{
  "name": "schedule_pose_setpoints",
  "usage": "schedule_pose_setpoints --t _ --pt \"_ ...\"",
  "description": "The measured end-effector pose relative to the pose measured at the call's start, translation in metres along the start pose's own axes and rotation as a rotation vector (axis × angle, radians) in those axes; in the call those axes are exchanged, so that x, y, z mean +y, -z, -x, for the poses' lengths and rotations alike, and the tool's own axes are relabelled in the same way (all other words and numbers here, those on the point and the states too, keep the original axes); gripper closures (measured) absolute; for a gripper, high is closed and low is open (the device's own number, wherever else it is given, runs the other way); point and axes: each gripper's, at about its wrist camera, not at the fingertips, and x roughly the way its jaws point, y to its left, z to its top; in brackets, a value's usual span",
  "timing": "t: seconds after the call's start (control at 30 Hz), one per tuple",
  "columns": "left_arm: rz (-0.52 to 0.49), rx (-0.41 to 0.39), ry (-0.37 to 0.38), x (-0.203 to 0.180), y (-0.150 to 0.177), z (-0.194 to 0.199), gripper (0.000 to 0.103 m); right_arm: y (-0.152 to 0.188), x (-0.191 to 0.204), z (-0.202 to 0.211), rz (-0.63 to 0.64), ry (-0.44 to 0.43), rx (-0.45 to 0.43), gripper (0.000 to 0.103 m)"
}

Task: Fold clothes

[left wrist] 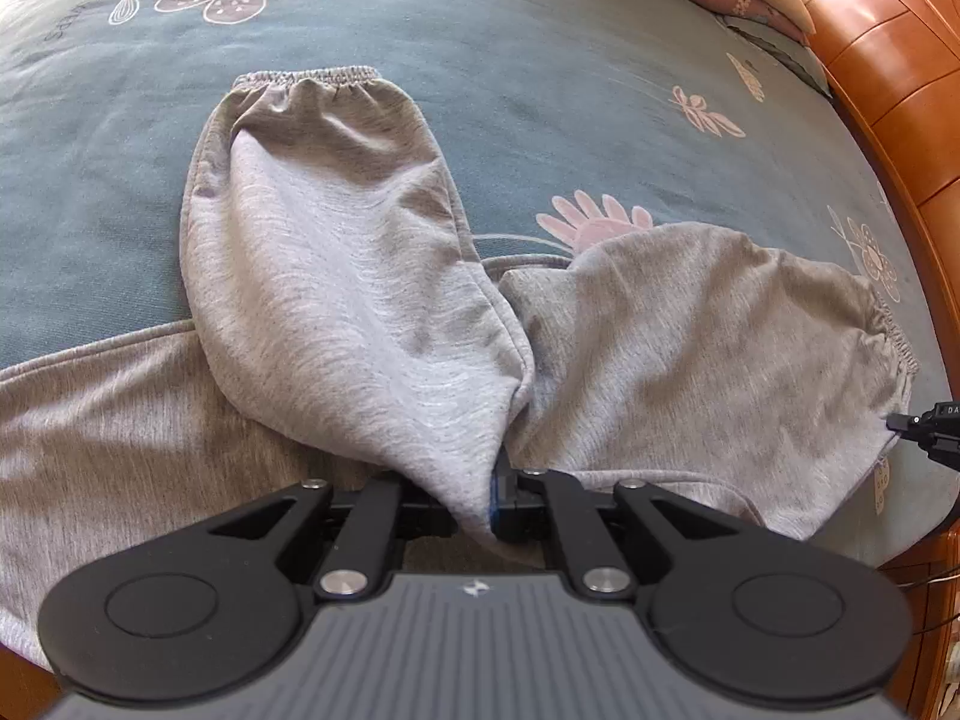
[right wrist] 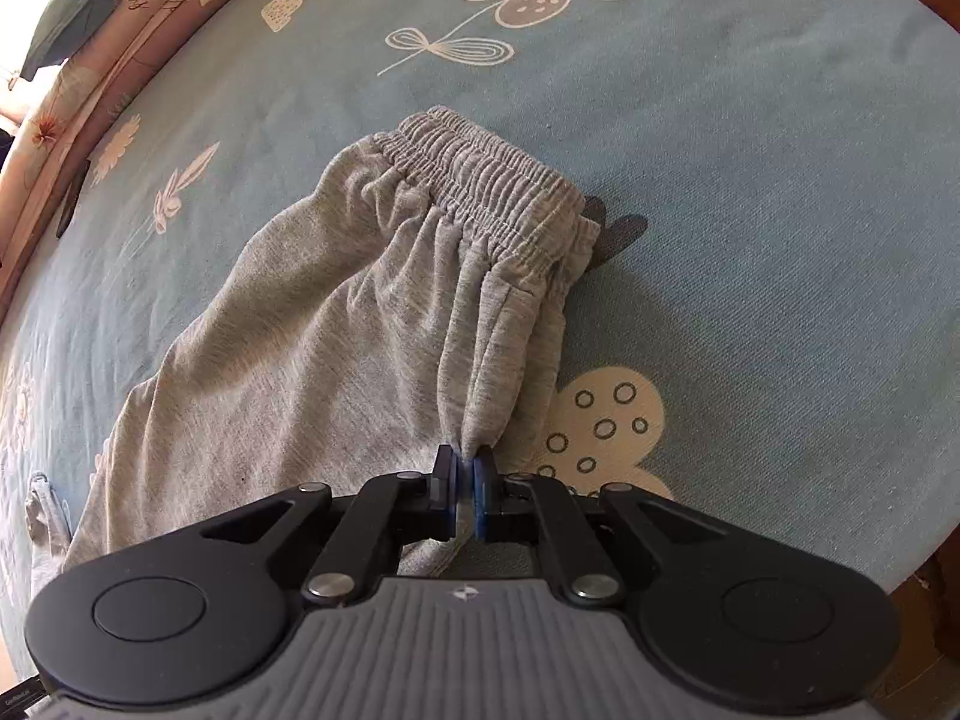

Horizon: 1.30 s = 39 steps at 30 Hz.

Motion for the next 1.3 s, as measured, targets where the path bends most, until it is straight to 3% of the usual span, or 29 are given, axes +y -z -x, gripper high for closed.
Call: schedule_pose_setpoints --t 0.17,0.27,0.43,0.57,0.73,0.87,0.97,1.07,1.17,1.3 --pt "0.049 0.058 -0.038 0.013 0.008 -0.023 0.096 0.000 0.007 -0.006 0.040 0.063 0.018 0.094" --pt "0.149 0.077 -0.026 0.028 0.006 -0.030 0.090 -0.002 0.021 0.005 0.075 0.105 0.000 0.083" --pt "0.276 0.076 0.046 0.055 0.006 -0.009 0.068 -0.019 0.052 0.036 0.195 0.153 -0.099 0.071" --pt "0.285 0.034 0.021 0.065 0.005 0.021 0.066 -0.033 0.104 0.033 0.347 0.091 -0.118 0.065" --pt "0.099 -0.121 -0.069 0.052 -0.026 0.054 0.062 -0.030 0.186 -0.001 0.522 -0.069 -0.067 0.064" --pt "-0.071 -0.164 -0.010 0.034 -0.063 0.038 0.056 -0.017 0.249 -0.041 0.628 -0.254 0.067 0.063" --pt "-0.299 -0.127 -0.005 0.005 -0.082 0.003 0.056 0.001 0.304 -0.072 0.773 -0.363 0.181 0.063" --pt "-0.514 -0.067 -0.029 -0.017 -0.091 -0.034 0.056 0.024 0.347 -0.093 1.069 -0.388 0.268 0.064" --pt "-0.524 -0.022 0.066 -0.017 -0.104 -0.054 0.056 0.047 0.369 -0.105 1.369 -0.386 0.320 0.064" --pt "-0.603 0.013 0.084 -0.025 -0.103 -0.067 0.056 0.067 0.383 -0.111 1.677 -0.390 0.355 0.063"
